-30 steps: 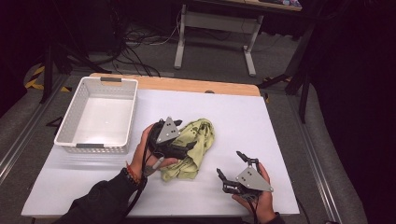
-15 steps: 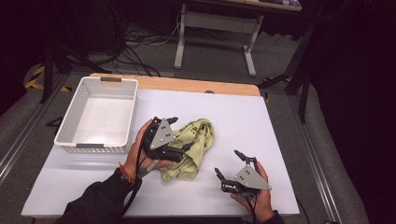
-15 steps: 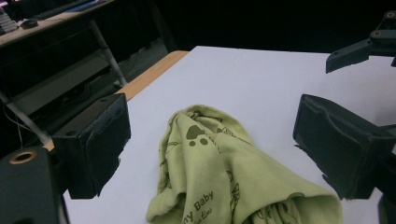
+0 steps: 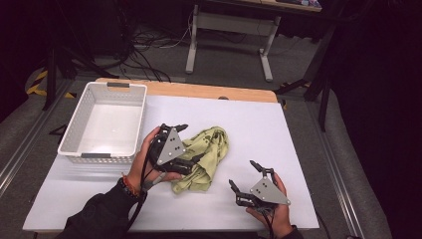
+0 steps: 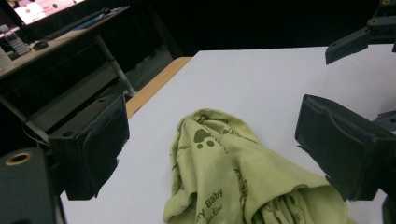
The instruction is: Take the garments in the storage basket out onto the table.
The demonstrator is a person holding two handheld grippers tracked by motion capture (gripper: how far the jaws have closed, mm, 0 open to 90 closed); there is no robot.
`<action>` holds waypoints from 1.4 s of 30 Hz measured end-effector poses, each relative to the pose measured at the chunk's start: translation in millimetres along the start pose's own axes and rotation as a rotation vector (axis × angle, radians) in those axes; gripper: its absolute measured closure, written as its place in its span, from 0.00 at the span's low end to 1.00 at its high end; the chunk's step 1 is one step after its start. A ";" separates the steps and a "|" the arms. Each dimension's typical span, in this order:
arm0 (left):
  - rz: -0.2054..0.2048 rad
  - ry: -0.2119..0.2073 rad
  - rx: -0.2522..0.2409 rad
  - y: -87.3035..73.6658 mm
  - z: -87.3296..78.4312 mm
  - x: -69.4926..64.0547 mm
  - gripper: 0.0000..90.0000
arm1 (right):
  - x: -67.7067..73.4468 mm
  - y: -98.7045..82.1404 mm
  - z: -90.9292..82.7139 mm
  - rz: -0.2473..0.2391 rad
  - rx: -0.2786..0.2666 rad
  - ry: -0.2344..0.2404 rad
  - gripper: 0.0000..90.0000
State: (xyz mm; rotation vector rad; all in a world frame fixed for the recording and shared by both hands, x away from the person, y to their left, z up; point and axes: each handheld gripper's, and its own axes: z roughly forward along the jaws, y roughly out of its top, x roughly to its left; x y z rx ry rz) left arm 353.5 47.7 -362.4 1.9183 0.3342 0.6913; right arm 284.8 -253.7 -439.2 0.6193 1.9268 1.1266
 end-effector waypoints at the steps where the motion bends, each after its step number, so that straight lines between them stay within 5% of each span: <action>1: 0.007 0.006 0.004 0.4 -1.0 -0.1 0.12 | 0.1 0.3 -0.2 0.000 -0.001 0.000 0.16; 27: 0.072 0.017 -0.017 0.6 -28.9 5.6 0.12 | 2.0 4.4 -3.5 0.006 -0.020 0.004 0.16; 42: 0.082 0.068 -0.001 -12.2 -56.6 12.5 0.10 | 1.4 5.6 -4.2 0.011 -0.024 0.002 0.16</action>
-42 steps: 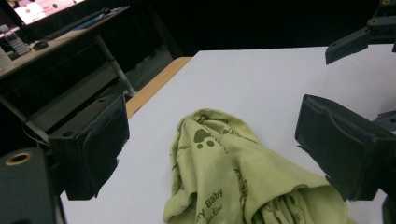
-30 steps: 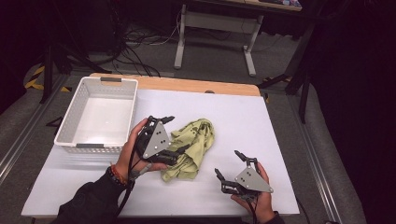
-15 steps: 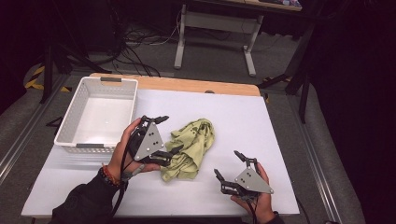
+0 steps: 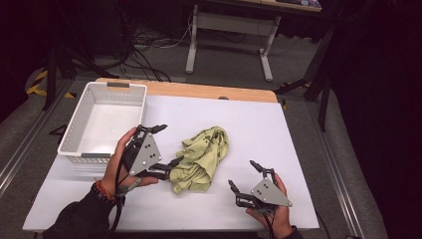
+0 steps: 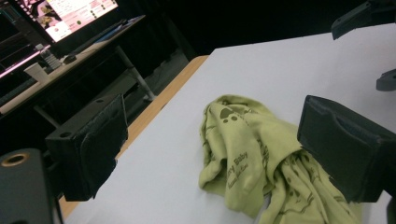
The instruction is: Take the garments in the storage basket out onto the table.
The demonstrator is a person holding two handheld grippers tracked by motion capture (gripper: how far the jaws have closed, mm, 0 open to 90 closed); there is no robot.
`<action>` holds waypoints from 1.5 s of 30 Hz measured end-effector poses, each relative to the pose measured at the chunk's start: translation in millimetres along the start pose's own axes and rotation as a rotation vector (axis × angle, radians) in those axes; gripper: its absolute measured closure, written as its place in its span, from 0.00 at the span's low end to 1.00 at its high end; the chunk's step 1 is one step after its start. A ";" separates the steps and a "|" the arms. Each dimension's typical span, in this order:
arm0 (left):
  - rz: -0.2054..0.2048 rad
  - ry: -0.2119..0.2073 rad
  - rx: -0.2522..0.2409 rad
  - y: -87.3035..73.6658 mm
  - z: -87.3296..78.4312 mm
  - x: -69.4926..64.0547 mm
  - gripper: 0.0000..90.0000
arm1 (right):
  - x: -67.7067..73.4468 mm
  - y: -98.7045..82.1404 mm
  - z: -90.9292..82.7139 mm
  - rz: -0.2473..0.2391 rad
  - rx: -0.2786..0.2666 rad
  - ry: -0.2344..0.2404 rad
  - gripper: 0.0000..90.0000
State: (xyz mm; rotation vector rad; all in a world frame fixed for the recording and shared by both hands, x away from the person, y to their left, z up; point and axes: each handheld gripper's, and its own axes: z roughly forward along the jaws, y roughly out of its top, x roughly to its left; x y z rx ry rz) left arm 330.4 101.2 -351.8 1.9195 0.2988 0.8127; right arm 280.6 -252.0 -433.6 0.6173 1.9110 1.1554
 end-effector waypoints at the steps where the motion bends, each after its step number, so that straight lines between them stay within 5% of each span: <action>1: -0.003 0.006 0.000 -1.3 -2.2 0.4 0.11 | 0.2 0.2 -0.2 -0.001 -0.001 0.000 0.16; 25: 0.012 0.061 0.044 -40.5 -45.6 -1.7 0.10 | 0.9 2.9 -2.0 -0.003 -0.007 -0.006 0.16; 45: -0.105 0.143 0.102 -101.0 -82.7 -11.2 0.09 | 3.7 2.6 0.5 -0.002 0.007 0.000 0.15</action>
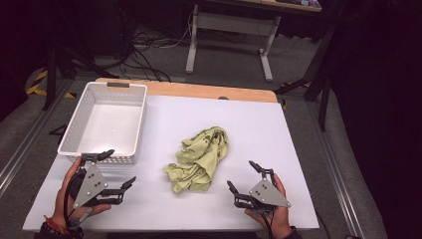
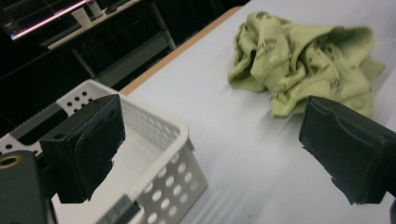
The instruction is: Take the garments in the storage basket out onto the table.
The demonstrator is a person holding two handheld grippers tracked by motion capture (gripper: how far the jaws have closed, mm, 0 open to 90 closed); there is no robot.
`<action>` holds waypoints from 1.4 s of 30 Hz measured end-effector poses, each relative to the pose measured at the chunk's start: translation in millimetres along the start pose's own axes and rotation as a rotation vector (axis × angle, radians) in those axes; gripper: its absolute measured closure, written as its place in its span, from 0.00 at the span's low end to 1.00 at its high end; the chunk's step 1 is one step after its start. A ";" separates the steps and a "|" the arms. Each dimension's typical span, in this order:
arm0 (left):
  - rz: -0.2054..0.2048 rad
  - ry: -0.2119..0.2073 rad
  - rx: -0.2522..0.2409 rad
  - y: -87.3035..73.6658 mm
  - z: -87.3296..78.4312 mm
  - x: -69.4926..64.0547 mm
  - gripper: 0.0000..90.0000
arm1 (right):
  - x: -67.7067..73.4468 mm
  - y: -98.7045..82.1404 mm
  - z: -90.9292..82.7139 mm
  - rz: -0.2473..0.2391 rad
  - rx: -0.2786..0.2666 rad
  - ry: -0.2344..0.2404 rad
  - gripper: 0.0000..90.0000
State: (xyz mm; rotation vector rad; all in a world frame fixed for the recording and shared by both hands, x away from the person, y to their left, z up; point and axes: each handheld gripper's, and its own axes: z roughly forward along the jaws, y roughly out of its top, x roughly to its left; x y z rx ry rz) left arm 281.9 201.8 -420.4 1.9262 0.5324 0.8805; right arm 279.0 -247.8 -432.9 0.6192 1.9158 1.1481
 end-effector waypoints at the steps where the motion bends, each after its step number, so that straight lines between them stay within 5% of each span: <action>1: 0.003 0.000 0.005 -1.8 -0.2 -0.2 0.09 | 0.0 0.0 0.0 0.000 0.000 0.000 0.15; 5: -0.078 -0.004 0.020 -22.1 -2.0 -0.8 0.08 | 0.6 0.0 1.5 0.003 0.003 0.007 0.15; 12: -0.067 -0.005 0.079 -33.3 3.0 -4.5 0.08 | -0.7 0.1 3.8 0.002 -0.002 0.015 0.15; 42: -0.091 -0.047 0.071 -31.9 8.1 -6.6 0.07 | -1.1 -0.8 6.5 0.003 0.006 0.023 0.14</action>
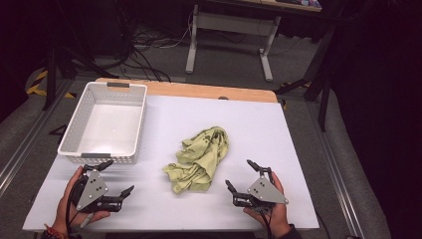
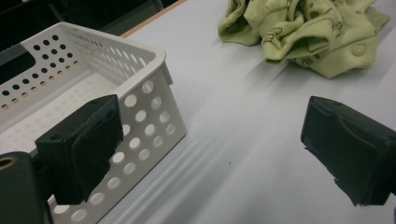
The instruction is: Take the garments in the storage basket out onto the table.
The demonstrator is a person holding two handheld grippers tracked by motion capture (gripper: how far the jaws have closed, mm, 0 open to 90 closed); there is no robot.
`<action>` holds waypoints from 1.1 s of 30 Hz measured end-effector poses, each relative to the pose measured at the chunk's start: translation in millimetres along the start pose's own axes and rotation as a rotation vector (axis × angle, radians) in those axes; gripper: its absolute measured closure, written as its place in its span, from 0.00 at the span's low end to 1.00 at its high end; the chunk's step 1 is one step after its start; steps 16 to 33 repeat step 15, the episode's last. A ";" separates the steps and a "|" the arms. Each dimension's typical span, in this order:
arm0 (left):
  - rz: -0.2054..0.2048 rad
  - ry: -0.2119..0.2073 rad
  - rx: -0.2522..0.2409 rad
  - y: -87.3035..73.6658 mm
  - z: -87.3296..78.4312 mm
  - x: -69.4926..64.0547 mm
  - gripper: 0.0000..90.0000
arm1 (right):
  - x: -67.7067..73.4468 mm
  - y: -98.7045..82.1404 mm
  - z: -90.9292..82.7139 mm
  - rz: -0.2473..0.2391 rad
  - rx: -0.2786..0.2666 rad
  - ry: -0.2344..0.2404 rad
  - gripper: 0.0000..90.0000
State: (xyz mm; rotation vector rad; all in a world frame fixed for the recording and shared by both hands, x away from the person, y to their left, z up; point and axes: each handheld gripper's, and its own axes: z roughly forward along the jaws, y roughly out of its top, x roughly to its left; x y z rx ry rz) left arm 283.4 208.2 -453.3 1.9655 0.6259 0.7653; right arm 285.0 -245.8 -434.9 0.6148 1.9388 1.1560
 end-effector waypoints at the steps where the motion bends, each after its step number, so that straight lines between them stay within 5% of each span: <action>1: -0.001 -0.004 -0.003 0.3 0.7 0.2 0.07 | -0.5 -0.6 0.2 0.000 0.002 -0.001 0.14; 9: -0.008 -0.032 -0.003 0.6 5.3 0.6 0.07 | -2.7 -2.5 -1.0 0.015 0.013 -0.015 0.14; 33: 0.004 -0.030 0.000 2.4 6.6 -0.1 0.07 | -2.8 -5.6 -0.4 0.025 0.031 -0.006 0.14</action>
